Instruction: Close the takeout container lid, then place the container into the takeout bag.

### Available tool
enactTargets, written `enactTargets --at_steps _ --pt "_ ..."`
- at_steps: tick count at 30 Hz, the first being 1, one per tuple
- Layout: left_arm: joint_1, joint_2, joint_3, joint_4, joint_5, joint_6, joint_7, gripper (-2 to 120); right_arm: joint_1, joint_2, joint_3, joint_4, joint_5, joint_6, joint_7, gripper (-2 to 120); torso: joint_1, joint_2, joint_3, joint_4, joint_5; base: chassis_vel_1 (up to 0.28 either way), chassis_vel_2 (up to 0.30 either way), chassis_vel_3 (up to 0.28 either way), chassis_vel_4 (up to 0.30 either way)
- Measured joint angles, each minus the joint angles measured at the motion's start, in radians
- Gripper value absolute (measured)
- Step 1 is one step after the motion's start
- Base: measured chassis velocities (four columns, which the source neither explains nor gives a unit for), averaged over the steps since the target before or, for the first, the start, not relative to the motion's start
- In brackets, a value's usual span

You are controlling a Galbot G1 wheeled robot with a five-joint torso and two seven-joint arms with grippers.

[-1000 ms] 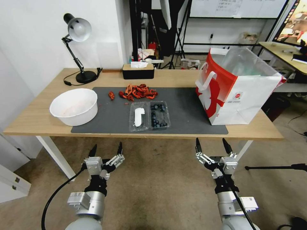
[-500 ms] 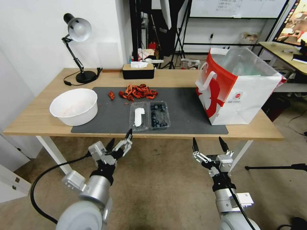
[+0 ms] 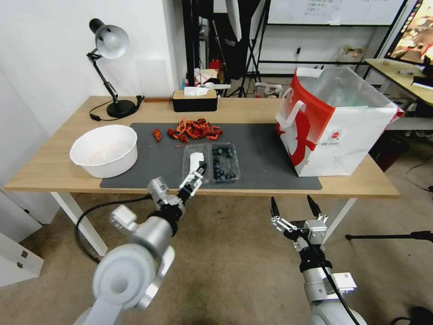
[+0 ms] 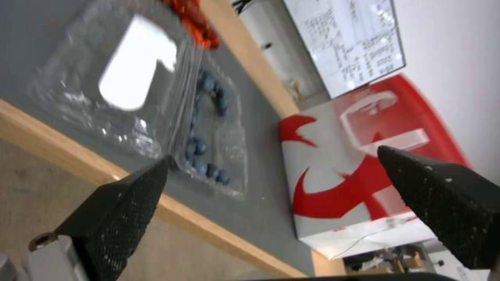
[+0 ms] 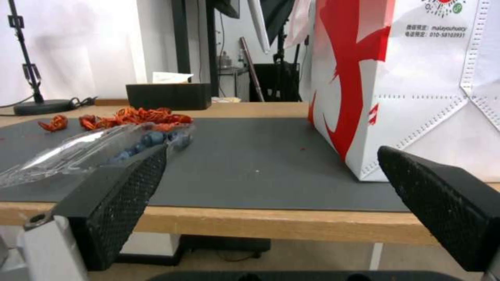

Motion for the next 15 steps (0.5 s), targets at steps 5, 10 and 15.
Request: enactTargets --at_steps 5,10,15 --pt "-0.070 -0.015 0.062 0.075 0.003 -0.023 -0.028 100 -0.002 0.008 0.003 -0.006 -0.013 0.000 0.000 100 0.000 0.000 0.000 0.0001 0.0002 0.000 0.000 0.000 0.000" --pt "-0.104 -0.025 0.087 0.117 0.006 -0.033 -0.050 100 -0.004 0.015 0.006 -0.010 -0.023 0.000 0.000 100 0.000 0.000 0.000 0.0000 0.0001 0.000 0.000 0.000 0.000" --pt "-0.135 -0.032 0.102 0.156 0.007 -0.055 -0.066 100 -0.007 0.022 0.008 -0.015 -0.030 0.003 0.000 100 0.000 0.000 0.000 0.0000 0.0001 0.000 0.000 0.000 0.000"
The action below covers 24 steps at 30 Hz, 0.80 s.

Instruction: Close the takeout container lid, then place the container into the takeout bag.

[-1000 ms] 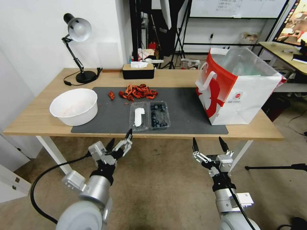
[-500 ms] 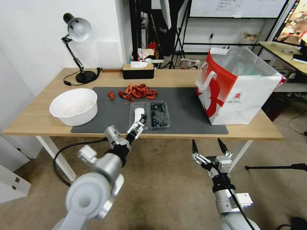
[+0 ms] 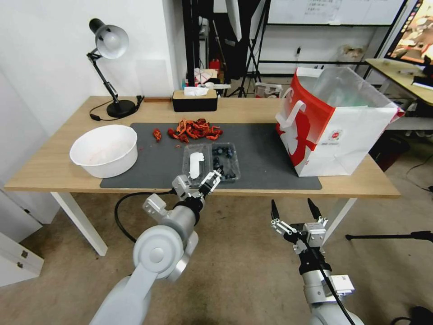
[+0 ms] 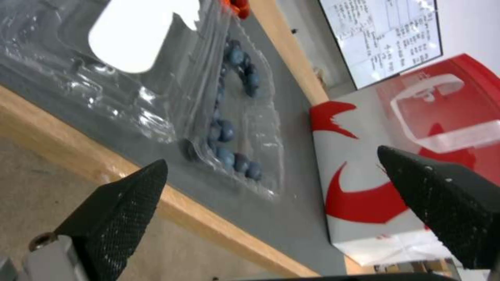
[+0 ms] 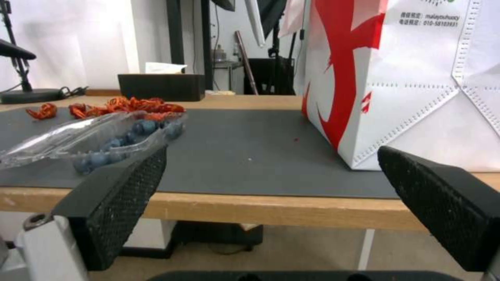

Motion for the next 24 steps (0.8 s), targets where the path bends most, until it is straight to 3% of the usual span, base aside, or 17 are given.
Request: enactTargets --at_steps 24 --pt "-0.027 -0.015 0.004 0.068 0.004 -0.016 -0.021 100 0.009 0.009 -0.001 -0.017 -0.005 0.007 0.000 100 0.000 0.000 0.000 0.0000 0.0000 0.000 0.000 0.000 0.000"
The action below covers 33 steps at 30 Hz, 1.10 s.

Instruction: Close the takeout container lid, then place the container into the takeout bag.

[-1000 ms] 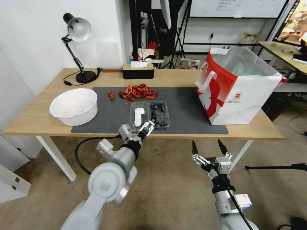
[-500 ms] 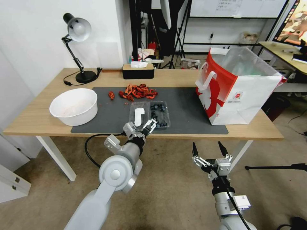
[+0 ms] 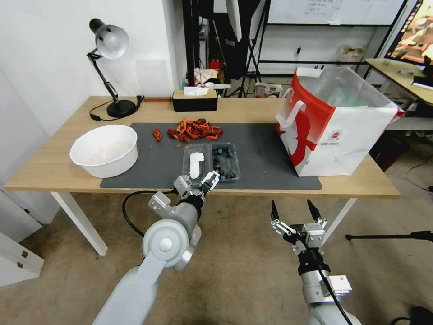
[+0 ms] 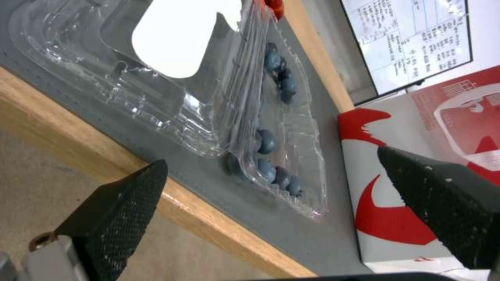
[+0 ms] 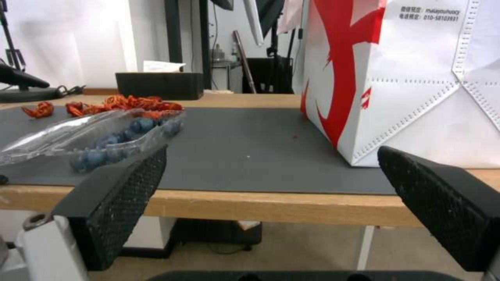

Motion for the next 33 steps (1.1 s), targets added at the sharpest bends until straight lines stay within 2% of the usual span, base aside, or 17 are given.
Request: enactTargets --at_steps 33 --pt "-0.028 -0.008 -0.009 0.050 -0.001 -0.037 0.028 100 0.008 0.006 -0.004 -0.017 -0.004 0.000 -0.001 100 0.000 0.000 0.000 0.0000 -0.0001 0.000 0.000 0.000 0.000"
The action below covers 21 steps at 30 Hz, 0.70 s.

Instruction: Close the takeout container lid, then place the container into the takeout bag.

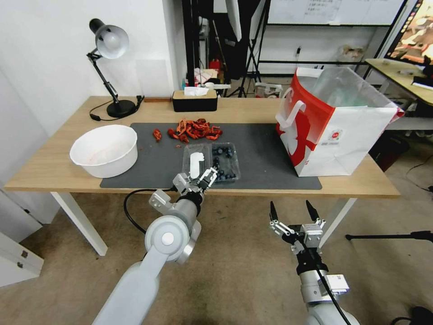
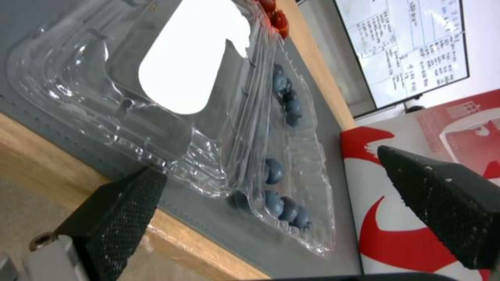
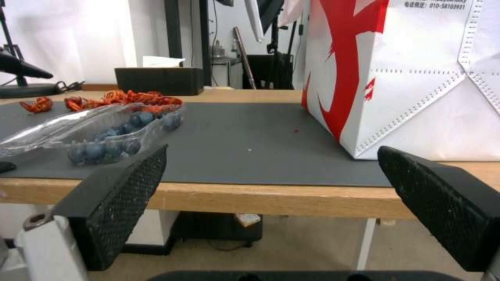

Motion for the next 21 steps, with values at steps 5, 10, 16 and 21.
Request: enactTargets --at_steps 5,10,16,21 --pt "0.002 -0.004 0.000 0.003 0.000 -0.014 0.008 100 -0.001 0.001 -0.001 -0.001 -0.002 0.000 0.000 100 0.000 0.000 0.000 0.0000 0.0000 0.000 0.000 0.000 0.000" --pt "0.004 -0.007 -0.001 0.005 -0.001 -0.035 0.023 100 -0.003 0.002 -0.002 -0.001 -0.005 0.000 -0.001 100 0.000 0.000 0.000 0.0000 0.0000 0.000 0.000 0.000 0.000" --pt "0.006 -0.007 -0.005 0.005 -0.003 -0.055 0.043 100 -0.004 0.004 -0.003 -0.003 -0.009 0.001 -0.002 100 0.000 0.000 0.000 -0.0001 0.0001 0.000 0.000 0.000 0.000" --pt "0.011 -0.007 -0.011 0.002 -0.003 -0.068 0.068 100 -0.007 0.007 -0.005 -0.005 -0.014 0.003 -0.003 100 0.000 0.000 0.000 0.0000 0.0000 0.000 0.000 0.000 0.000"
